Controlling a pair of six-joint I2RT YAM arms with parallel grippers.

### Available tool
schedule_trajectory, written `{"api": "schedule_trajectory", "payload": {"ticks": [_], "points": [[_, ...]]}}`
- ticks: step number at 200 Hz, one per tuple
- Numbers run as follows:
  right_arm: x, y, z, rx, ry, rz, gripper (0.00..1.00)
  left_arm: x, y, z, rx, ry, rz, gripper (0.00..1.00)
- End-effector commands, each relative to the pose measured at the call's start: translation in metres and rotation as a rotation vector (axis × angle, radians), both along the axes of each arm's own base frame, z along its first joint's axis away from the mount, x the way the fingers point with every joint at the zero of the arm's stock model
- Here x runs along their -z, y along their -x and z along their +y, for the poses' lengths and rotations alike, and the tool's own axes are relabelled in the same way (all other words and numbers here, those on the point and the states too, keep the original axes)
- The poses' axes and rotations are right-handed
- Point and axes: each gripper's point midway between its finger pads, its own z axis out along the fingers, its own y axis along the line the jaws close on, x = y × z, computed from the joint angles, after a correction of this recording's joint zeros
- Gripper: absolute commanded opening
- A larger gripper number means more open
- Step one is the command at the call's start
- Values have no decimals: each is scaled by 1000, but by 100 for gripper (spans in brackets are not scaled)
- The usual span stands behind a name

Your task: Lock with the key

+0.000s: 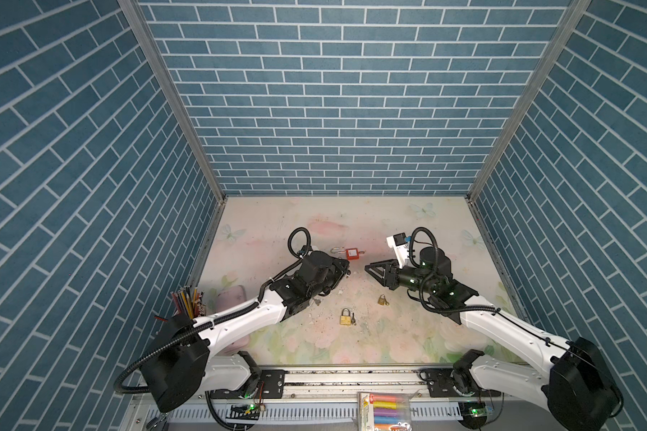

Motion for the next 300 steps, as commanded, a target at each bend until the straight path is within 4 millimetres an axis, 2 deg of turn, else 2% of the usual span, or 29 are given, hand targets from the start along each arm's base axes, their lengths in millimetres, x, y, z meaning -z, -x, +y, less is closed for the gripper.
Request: {"api": "schedule_trajectory", "payload": {"ticks": [1, 34, 74, 203, 270, 300], "points": [[-13, -4, 14, -26, -24, -52, 34, -9, -5, 3, -49, 52, 2, 0], [-1, -5, 30, -57, 0, -25, 32, -7, -8, 5, -56, 50, 5, 0], [9, -12, 38, -67, 19, -14, 28, -10, -11, 7, -60, 54, 3, 0], [20, -17, 62, -128, 23, 19, 21, -5, -13, 10, -62, 50, 11, 0], [21, -18, 65, -129, 26, 17, 21, -5, -12, 12, -61, 46, 8, 0], [16, -23, 58, -75, 33, 0, 23, -4, -11, 15, -69, 44, 9, 0]]}}
